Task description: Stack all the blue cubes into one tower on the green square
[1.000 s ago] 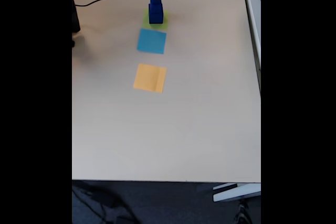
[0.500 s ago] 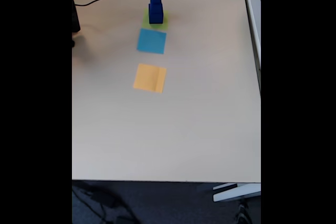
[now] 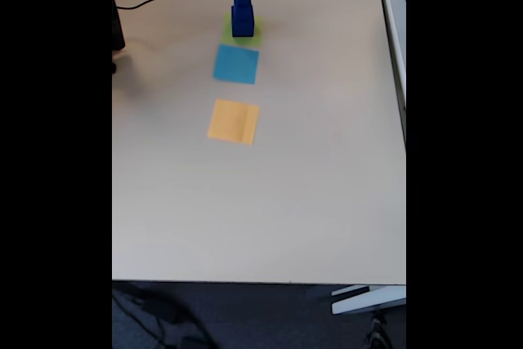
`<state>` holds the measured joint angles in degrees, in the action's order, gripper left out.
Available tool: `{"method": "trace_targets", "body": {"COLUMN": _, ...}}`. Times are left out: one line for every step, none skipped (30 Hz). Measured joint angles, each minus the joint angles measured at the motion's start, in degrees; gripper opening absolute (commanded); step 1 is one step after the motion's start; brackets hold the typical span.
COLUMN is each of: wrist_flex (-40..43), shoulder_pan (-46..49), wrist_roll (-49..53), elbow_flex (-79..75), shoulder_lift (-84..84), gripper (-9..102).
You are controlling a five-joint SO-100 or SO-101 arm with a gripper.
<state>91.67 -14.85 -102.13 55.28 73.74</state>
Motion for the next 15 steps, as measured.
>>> {"method": "trace_targets", "body": {"wrist_flex": 0.0, "shoulder_pan": -0.09, "wrist_roll": -0.18, "elbow_flex": 0.0, "shoulder_lift": 0.0, "gripper": 9}}
{"method": "trace_targets", "body": {"wrist_flex": 0.0, "shoulder_pan": -0.26, "wrist_roll": -0.35, "elbow_flex": 0.0, "shoulder_lift": 0.0, "gripper": 9}}
{"method": "trace_targets", "body": {"wrist_flex": 0.0, "shoulder_pan": -0.44, "wrist_roll": -0.35, "elbow_flex": 0.0, "shoulder_lift": 0.0, "gripper": 9}}
{"method": "trace_targets", "body": {"wrist_flex": 0.0, "shoulder_pan": -0.53, "wrist_roll": -0.35, "elbow_flex": 0.0, "shoulder_lift": 0.0, "gripper": 9}}
{"method": "trace_targets", "body": {"wrist_flex": 0.0, "shoulder_pan": -0.62, "wrist_roll": -0.35, "elbow_flex": 0.0, "shoulder_lift": 0.0, "gripper": 9}}
{"method": "trace_targets", "body": {"wrist_flex": 0.0, "shoulder_pan": -0.62, "wrist_roll": -0.35, "elbow_flex": 0.0, "shoulder_lift": 0.0, "gripper": 9}}
{"method": "trace_targets", "body": {"wrist_flex": 0.0, "shoulder_pan": -0.62, "wrist_roll": -0.35, "elbow_flex": 0.0, "shoulder_lift": 0.0, "gripper": 9}}
{"method": "trace_targets", "body": {"wrist_flex": 0.0, "shoulder_pan": -0.62, "wrist_roll": -0.35, "elbow_flex": 0.0, "shoulder_lift": 0.0, "gripper": 9}}
{"method": "trace_targets", "body": {"wrist_flex": 0.0, "shoulder_pan": -0.62, "wrist_roll": -0.35, "elbow_flex": 0.0, "shoulder_lift": 0.0, "gripper": 9}}
{"method": "trace_targets", "body": {"wrist_flex": 0.0, "shoulder_pan": -0.62, "wrist_roll": -0.62, "elbow_flex": 0.0, "shoulder_lift": 0.0, "gripper": 9}}
{"method": "trace_targets", "body": {"wrist_flex": 0.0, "shoulder_pan": -0.62, "wrist_roll": -0.7, "elbow_flex": 0.0, "shoulder_lift": 0.0, "gripper": 9}}
{"method": "trace_targets", "body": {"wrist_flex": 0.0, "shoulder_pan": -0.62, "wrist_roll": -0.7, "elbow_flex": 0.0, "shoulder_lift": 0.0, "gripper": 9}}
{"method": "trace_targets", "body": {"wrist_flex": 0.0, "shoulder_pan": -0.62, "wrist_roll": -0.7, "elbow_flex": 0.0, "shoulder_lift": 0.0, "gripper": 9}}
{"method": "trace_targets", "body": {"wrist_flex": 0.0, "shoulder_pan": -0.62, "wrist_roll": -0.7, "elbow_flex": 0.0, "shoulder_lift": 0.0, "gripper": 9}}
{"method": "trace_targets", "body": {"wrist_flex": 0.0, "shoulder_pan": -0.62, "wrist_roll": -0.7, "elbow_flex": 0.0, "shoulder_lift": 0.0, "gripper": 9}}
